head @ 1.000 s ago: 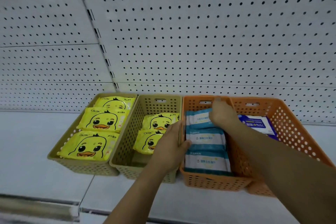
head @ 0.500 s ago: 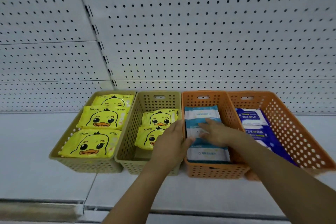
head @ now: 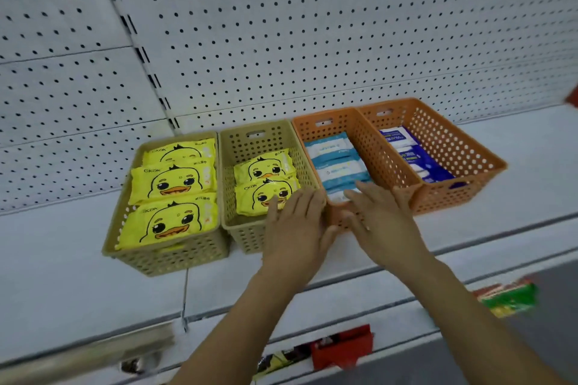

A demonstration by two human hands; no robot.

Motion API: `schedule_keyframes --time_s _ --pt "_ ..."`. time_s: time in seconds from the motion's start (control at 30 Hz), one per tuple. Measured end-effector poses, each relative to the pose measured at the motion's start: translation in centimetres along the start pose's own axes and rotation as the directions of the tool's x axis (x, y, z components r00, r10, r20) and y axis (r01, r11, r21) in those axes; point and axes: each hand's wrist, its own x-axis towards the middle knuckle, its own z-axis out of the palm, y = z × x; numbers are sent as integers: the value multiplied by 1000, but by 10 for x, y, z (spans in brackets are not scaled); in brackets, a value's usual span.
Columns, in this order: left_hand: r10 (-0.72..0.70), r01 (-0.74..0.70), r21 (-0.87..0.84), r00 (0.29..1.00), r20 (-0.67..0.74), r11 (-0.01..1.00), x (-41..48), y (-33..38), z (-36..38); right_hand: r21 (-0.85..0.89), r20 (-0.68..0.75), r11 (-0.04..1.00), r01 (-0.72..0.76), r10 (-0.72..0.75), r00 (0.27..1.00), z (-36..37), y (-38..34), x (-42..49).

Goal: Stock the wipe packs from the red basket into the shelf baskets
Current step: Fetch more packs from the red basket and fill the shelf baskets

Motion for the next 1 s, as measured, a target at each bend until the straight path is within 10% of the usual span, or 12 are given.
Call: schedule_keyframes --time_s 0.17,0.3,0.6,1.0 --pt "10 -31 -251 996 -84 968 -79 -3 3 259 -148 965 -33 74 986 27 -25 -93" --pt "-69 110 -399 991 117 910 -156 -5 -6 354 -79 925 -140 179 981 46 -56 -163" --pt "-153 300 -345 906 394 889 -340 -19 -29 417 136 881 -225 184 974 73 -143 -318" --pt "-389 549 -348 813 433 760 -563 -98 -80 469 414 837 -280 71 907 120 -298 -443"
